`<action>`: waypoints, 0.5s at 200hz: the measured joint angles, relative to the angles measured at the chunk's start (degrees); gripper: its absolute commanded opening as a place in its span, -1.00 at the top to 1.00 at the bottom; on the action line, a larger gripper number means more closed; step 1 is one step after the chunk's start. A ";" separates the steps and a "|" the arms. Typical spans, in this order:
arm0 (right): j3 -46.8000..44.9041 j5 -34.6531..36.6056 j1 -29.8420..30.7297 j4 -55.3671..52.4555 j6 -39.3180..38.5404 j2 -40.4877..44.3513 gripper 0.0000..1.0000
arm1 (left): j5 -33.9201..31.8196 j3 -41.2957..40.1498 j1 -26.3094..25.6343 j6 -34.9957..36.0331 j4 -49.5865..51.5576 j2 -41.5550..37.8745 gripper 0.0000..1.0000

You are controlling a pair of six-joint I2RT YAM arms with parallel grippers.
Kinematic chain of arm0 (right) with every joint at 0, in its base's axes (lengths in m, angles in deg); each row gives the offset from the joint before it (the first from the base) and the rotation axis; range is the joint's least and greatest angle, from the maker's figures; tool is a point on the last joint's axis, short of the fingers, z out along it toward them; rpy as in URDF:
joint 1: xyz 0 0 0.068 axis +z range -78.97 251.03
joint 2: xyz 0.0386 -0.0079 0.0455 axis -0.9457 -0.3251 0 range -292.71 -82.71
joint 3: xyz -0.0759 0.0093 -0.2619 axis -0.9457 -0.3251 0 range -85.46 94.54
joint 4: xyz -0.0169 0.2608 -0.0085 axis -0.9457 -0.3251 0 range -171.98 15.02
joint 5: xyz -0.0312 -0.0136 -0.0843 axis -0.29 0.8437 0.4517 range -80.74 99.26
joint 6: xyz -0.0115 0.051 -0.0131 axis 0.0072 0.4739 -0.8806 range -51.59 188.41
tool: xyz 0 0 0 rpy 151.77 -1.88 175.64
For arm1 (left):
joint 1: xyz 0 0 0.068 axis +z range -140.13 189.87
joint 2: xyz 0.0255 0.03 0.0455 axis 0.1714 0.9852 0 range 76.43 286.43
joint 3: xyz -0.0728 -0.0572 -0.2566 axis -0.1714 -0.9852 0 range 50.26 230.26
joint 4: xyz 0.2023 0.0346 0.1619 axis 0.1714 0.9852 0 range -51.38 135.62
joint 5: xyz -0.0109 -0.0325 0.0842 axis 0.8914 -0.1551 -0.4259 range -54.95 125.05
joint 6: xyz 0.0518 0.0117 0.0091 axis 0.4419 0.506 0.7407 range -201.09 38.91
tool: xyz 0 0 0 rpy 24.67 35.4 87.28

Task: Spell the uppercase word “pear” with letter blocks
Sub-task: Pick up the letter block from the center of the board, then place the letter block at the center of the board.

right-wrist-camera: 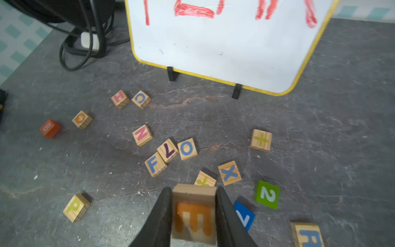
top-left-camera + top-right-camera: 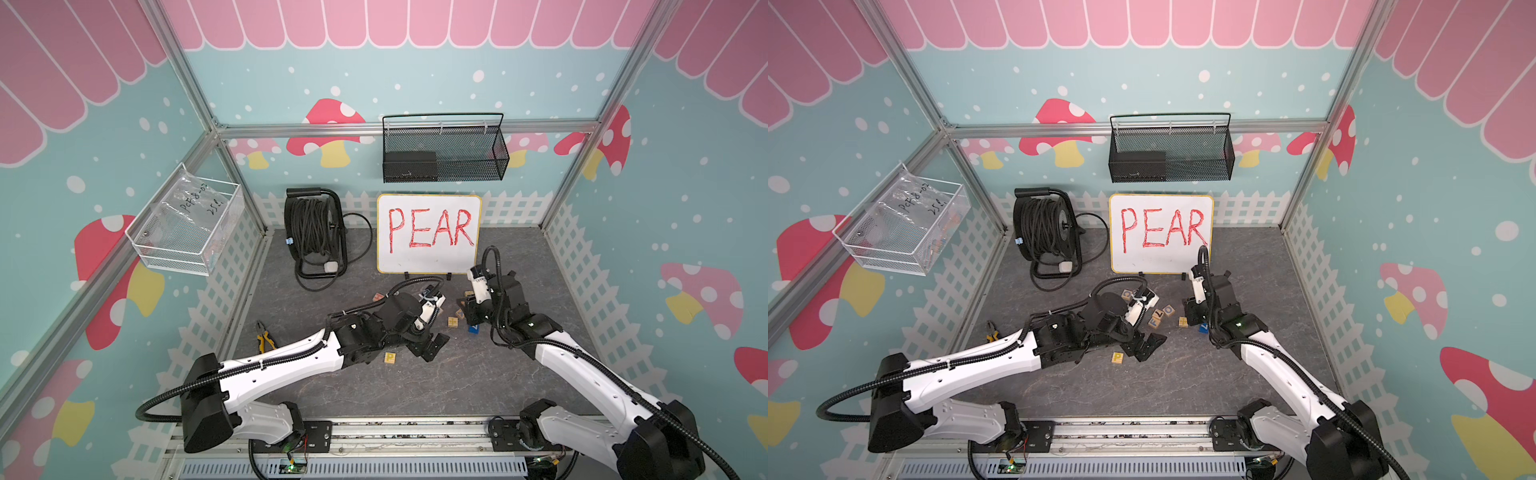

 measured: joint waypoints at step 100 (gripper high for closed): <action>9.75 -4.00 10.49 0.94 -16.33 -18.36 0.42 | -10.67 -20.94 1.60 -20.50 0.20 -23.78 -0.99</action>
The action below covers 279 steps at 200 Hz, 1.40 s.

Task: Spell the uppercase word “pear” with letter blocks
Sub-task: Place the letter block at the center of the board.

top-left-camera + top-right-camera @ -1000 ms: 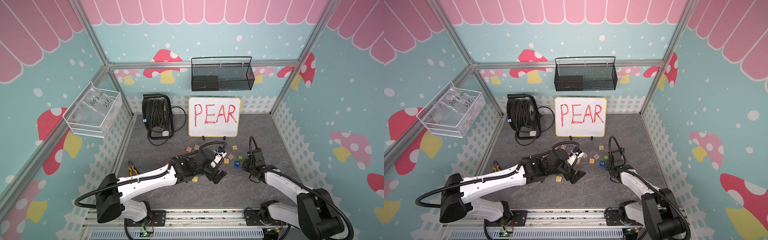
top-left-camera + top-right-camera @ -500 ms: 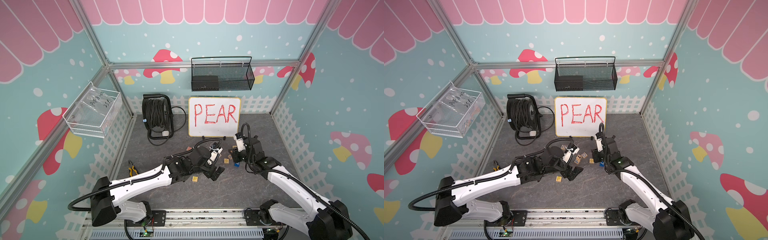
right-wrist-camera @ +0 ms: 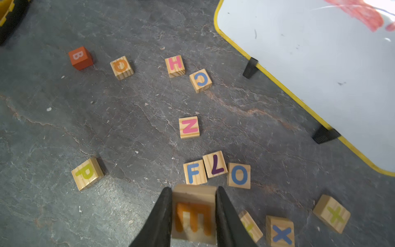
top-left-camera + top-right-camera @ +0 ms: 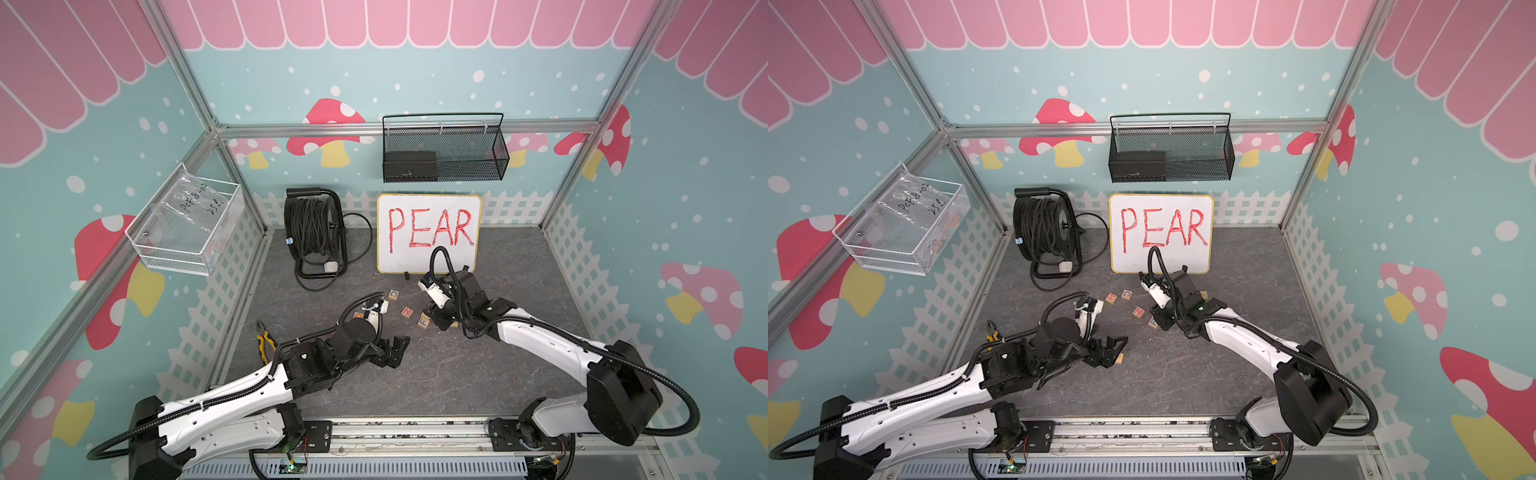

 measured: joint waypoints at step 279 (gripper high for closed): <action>6.10 -4.87 14.91 -7.30 -14.25 -18.32 0.30 | -7.76 -3.58 0.96 -5.92 4.09 -12.87 -0.99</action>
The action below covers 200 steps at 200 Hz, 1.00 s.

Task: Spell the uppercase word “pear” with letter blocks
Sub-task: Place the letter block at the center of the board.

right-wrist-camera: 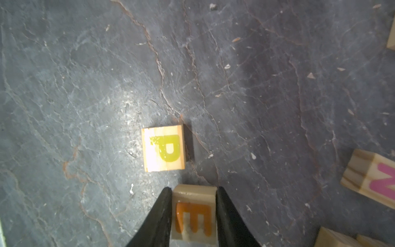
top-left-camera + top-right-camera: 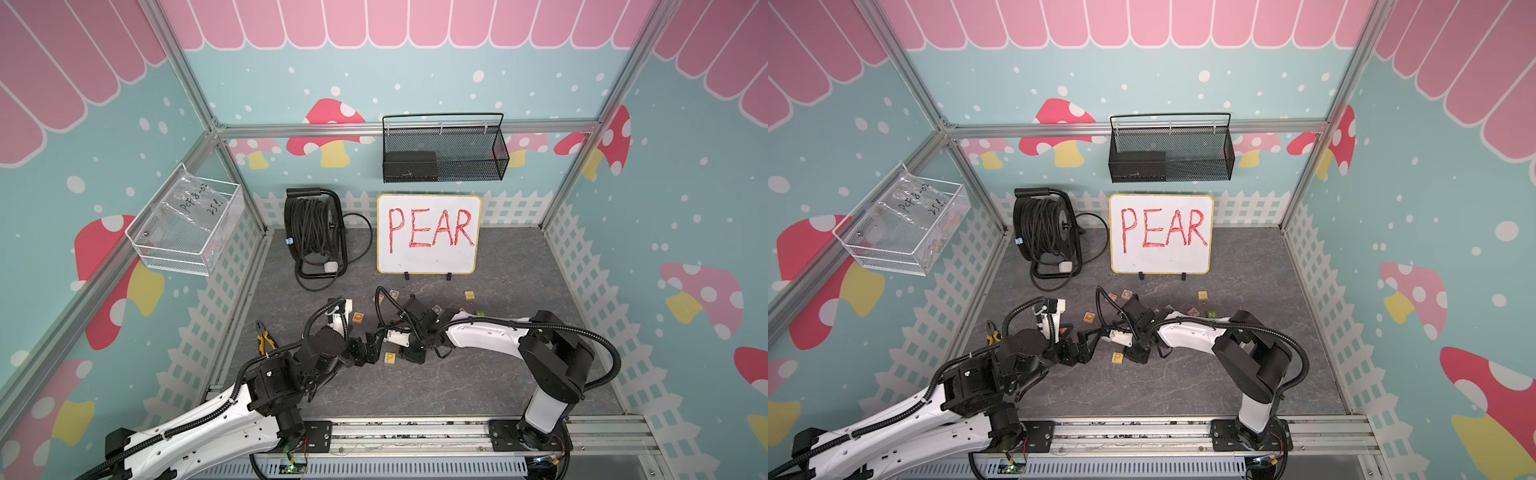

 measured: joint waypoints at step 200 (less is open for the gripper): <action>-0.42 -3.61 0.98 0.87 0.04 -1.53 0.28 | -1.07 -0.52 0.00 -0.50 0.04 -0.70 -0.99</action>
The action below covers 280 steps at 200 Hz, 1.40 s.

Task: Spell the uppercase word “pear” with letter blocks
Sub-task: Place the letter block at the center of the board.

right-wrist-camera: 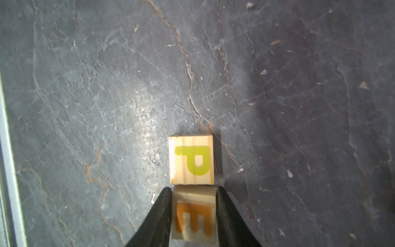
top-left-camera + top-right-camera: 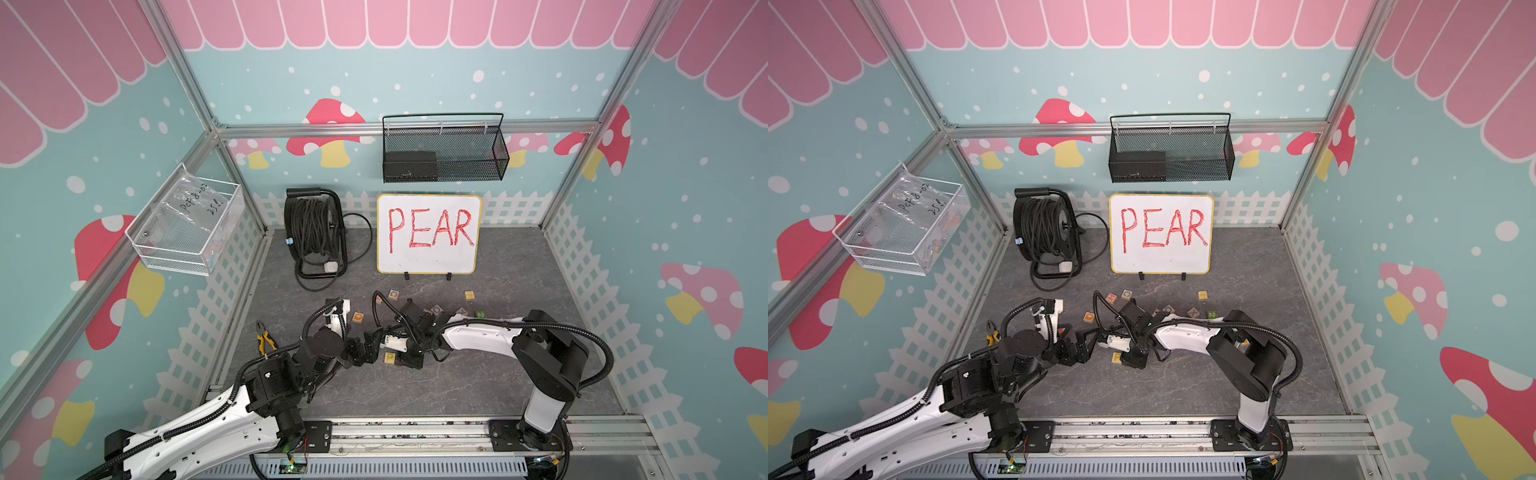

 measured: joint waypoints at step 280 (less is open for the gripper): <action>-3.80 10.60 0.31 7.58 5.66 10.45 -0.41 | -0.11 -0.11 0.00 0.11 -0.59 0.07 -0.99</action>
